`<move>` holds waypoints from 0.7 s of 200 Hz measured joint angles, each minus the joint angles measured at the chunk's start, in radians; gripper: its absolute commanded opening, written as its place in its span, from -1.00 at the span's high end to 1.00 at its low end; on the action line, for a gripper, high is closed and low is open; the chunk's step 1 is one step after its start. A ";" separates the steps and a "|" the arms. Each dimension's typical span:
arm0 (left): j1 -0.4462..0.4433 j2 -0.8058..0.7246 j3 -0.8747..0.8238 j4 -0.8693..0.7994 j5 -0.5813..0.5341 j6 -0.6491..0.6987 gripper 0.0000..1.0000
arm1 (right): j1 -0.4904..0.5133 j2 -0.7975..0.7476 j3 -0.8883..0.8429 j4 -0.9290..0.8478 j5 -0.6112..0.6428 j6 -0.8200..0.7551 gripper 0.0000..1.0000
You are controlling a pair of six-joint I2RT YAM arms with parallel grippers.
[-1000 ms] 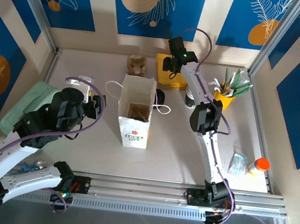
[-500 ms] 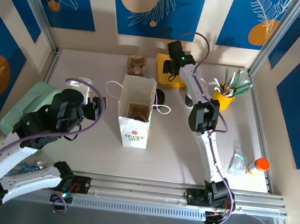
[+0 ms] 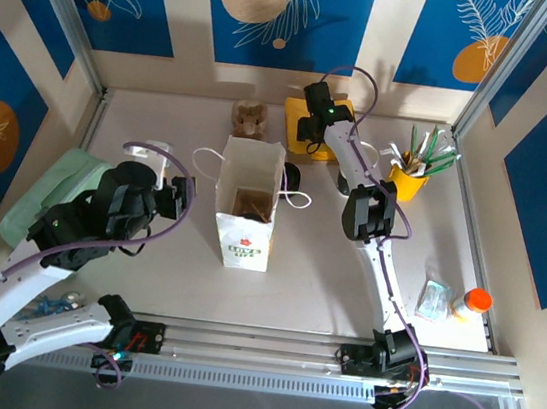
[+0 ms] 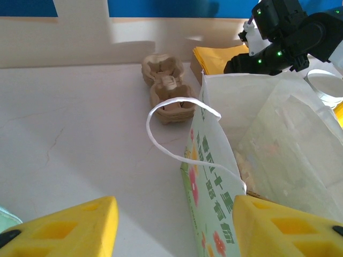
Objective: Pack the takeout coffee
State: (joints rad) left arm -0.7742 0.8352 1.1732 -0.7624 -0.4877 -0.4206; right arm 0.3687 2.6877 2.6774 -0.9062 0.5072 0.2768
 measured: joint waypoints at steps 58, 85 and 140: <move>0.000 0.028 -0.004 0.018 0.017 0.000 -0.16 | -0.008 0.000 0.000 -0.007 -0.008 -0.002 -0.52; 0.000 0.032 -0.004 0.023 0.028 0.000 -0.17 | -0.019 0.000 0.000 -0.008 -0.046 0.022 -0.46; 0.000 0.032 -0.004 0.023 0.034 0.000 -0.16 | -0.031 0.002 0.000 -0.020 -0.082 0.053 -0.33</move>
State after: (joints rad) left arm -0.7742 0.8669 1.1690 -0.7391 -0.4534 -0.4202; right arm 0.3382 2.6896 2.6774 -0.9260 0.4252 0.3302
